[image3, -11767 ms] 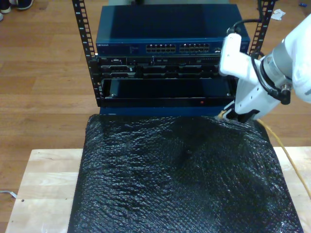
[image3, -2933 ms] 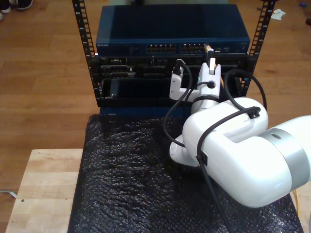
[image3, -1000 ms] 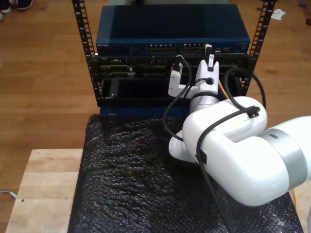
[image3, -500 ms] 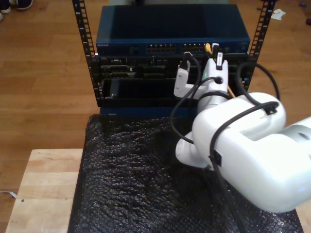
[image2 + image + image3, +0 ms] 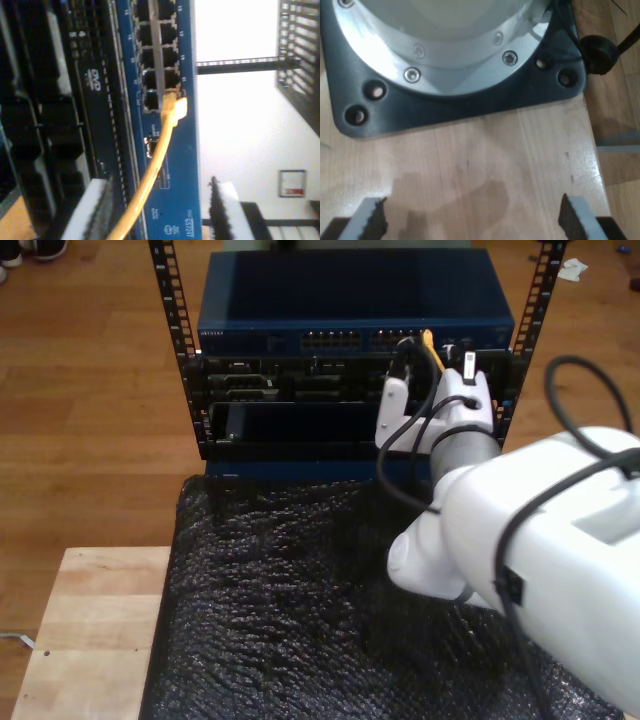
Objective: Grab the cable and plug it in
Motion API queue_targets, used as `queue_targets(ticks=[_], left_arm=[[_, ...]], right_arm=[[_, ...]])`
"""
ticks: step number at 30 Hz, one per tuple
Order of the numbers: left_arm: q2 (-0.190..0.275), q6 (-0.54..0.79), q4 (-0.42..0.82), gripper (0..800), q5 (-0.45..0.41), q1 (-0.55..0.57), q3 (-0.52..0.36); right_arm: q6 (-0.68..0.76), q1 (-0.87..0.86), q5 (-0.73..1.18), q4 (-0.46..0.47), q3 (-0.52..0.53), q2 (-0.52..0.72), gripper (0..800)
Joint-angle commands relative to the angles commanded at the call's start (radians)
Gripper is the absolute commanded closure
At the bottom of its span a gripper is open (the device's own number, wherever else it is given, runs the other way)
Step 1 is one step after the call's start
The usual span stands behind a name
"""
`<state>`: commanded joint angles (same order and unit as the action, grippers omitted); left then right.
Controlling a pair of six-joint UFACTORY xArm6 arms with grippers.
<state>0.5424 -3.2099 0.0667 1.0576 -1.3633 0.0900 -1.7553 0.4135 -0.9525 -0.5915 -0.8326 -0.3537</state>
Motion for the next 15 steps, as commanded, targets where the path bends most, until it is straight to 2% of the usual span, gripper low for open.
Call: queue_targets(ticks=[2,9,15], left_arm=[[0.000,0.000,0.000,0,0.000,0.000,0.000],[0.000,0.000,0.000,0,0.000,0.000,0.000],[0.000,0.000,0.000,0,0.000,0.000,0.000]], right_arm=[[0.000,-0.015,0.058,0.009,0.014,0.041,236],[-0.011,-0.071,0.242,0.012,0.049,0.176,215],[-0.098,-0.112,0.502,0.012,0.081,0.292,158]])
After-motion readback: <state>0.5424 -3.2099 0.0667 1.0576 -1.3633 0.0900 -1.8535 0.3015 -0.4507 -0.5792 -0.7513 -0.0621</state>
